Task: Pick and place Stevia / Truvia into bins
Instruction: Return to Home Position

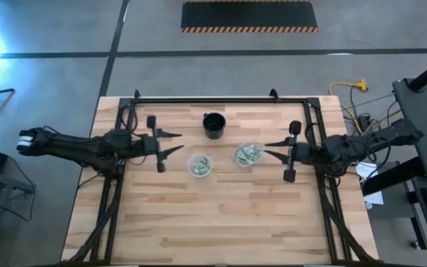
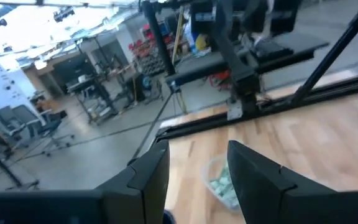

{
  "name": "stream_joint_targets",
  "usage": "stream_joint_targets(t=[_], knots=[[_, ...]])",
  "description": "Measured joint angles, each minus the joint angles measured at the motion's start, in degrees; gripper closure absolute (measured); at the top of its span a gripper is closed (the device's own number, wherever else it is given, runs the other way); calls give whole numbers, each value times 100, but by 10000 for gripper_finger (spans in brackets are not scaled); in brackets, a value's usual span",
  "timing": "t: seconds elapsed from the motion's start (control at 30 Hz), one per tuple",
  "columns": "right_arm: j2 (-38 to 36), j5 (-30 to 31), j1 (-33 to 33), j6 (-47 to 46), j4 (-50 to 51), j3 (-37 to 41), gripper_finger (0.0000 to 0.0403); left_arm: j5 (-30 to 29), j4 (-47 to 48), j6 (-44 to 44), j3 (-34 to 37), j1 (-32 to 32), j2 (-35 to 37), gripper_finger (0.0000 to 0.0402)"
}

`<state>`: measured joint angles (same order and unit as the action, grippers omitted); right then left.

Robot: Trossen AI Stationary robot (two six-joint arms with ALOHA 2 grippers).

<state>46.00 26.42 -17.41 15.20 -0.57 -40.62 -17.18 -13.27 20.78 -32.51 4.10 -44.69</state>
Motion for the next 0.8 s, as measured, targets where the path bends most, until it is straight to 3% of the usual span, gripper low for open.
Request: stream_joint_targets(t=[0.2,0.47,0.8], knots=[[-709,65,129,-103,-1078,1122,335,84,-190,-383,836,2,804,255],[-1628,23,251,-601,-1100,2069,335,193,-920,-695,2007,6,1840,255],[-2877,-16,246,-878,-1266,3110,335,228,-946,-713,2537,11,2520,255]])
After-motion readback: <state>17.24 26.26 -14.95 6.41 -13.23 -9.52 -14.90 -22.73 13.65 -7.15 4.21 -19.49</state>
